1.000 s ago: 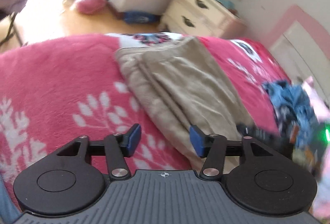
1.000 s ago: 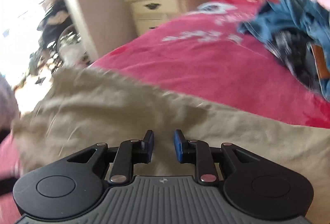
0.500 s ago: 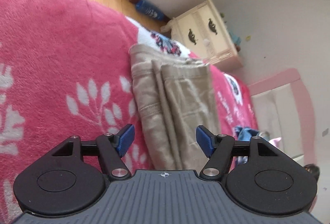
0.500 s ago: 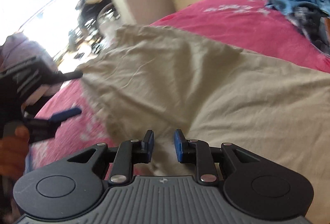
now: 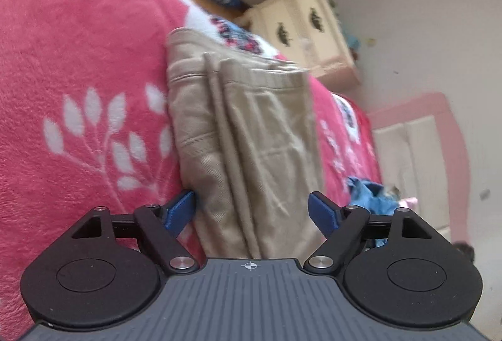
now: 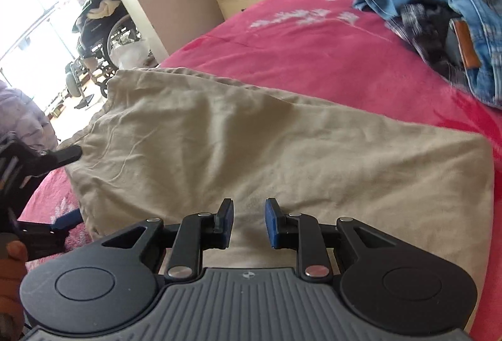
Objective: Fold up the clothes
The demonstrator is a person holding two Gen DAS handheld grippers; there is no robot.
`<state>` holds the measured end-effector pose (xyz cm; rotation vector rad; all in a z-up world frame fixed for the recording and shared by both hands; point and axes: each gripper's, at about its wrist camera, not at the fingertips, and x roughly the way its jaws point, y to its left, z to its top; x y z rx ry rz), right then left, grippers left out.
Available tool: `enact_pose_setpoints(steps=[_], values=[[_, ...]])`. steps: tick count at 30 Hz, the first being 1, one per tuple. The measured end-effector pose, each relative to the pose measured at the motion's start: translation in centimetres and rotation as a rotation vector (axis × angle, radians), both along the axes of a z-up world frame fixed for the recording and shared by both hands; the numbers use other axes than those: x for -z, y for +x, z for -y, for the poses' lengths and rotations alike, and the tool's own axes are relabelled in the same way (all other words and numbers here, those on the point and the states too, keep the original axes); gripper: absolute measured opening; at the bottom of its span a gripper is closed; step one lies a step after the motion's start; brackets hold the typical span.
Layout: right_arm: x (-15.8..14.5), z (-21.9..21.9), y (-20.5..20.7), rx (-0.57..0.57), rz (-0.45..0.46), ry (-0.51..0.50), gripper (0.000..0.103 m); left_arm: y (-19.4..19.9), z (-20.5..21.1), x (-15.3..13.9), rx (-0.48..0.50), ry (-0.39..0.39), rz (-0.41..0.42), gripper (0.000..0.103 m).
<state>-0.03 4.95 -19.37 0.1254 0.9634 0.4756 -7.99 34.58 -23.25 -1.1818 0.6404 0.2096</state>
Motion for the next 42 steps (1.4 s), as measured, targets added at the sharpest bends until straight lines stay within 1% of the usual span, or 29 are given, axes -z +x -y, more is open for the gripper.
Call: enact_pose_setpoints(steps=[2,3,5,7,10,13,15,16,17,19,21,23,27,28,30,31,32,33,34,35,38,39,42], values=[[0.1,0.2,-0.1,0.000,0.001,0.007,0.025,-0.3,-0.3,0.4,-0.044,-0.045,0.000,0.079],[0.2,0.2,-0.1,-0.001,0.003,0.007,0.025,-0.6,-0.4,0.5,-0.068,-0.070,-0.002,0.077],[0.3,0.1,-0.1,-0.004,0.004,0.006,0.025,-1.2,-0.7,0.6,-0.138,-0.097,-0.021,0.075],[0.2,0.1,0.1,-0.005,0.001,0.011,0.025,-1.2,-0.8,0.6,-0.177,-0.103,-0.030,0.075],[0.1,0.2,0.3,-0.003,-0.005,0.026,0.025,0.2,-0.5,0.5,-0.157,-0.059,-0.056,0.073],[-0.5,0.0,0.7,-0.012,0.008,0.055,0.025,1.6,-0.2,0.3,-0.138,-0.005,-0.074,0.060],[-1.2,-0.4,1.1,-0.022,0.034,0.077,0.025,1.7,-0.1,0.5,-0.188,-0.002,-0.088,0.044],[-1.5,-0.8,1.3,-0.027,0.048,0.086,0.024,1.6,0.1,0.7,-0.212,-0.003,-0.093,0.041],[-1.7,-1.1,1.6,-0.031,0.061,0.091,0.023,1.5,0.3,0.6,-0.225,0.011,-0.095,0.036],[-1.5,-1.8,2.1,-0.036,0.074,0.086,0.021,1.6,0.9,0.3,-0.230,0.063,-0.093,0.027],[-0.1,-2.6,2.7,-0.048,0.066,0.064,0.020,1.6,1.5,-0.3,-0.225,0.109,-0.085,0.019],[1.7,-3.0,3.3,-0.058,0.041,0.043,0.018,1.7,2.0,-0.9,-0.215,0.153,-0.071,0.017],[-0.8,-1.8,4.2,-0.057,0.045,0.103,0.018,1.1,3.2,-3.1,-0.160,0.283,0.003,0.016],[-1.3,-1.8,4.9,-0.045,0.059,0.108,0.018,1.0,3.5,-3.6,-0.143,0.317,0.016,0.016],[-1.4,-2.6,6.8,-0.027,0.094,0.067,0.018,0.8,4.2,-4.4,-0.112,0.380,0.040,0.016],[-0.7,-3.2,8.0,-0.020,0.084,0.045,0.018,0.7,4.4,-4.7,-0.102,0.398,0.049,0.016],[0.5,-3.5,9.3,-0.010,0.050,0.034,0.012,0.7,4.6,-4.9,-0.091,0.412,0.059,0.016],[1.1,-3.4,9.9,0.000,0.027,0.036,0.011,0.7,4.7,-5.1,-0.082,0.425,0.066,0.016],[0.1,-2.6,9.3,0.008,0.029,0.067,0.011,0.7,4.9,-5.3,-0.075,0.437,0.071,0.016],[-0.8,-1.7,8.6,0.016,0.032,0.098,0.015,0.8,5.0,-5.5,-0.066,0.450,0.077,0.016],[-3.6,0.7,6.3,0.028,0.036,0.177,0.015,1.1,5.4,-6.0,-0.041,0.487,0.095,0.016],[-3.8,0.9,4.9,-0.005,0.027,0.167,0.015,1.1,5.5,-6.1,-0.034,0.500,0.100,0.016],[-2.2,-0.1,1.2,-0.143,-0.028,0.107,0.015,1.2,6.2,-6.6,-0.012,0.538,0.119,0.016]])
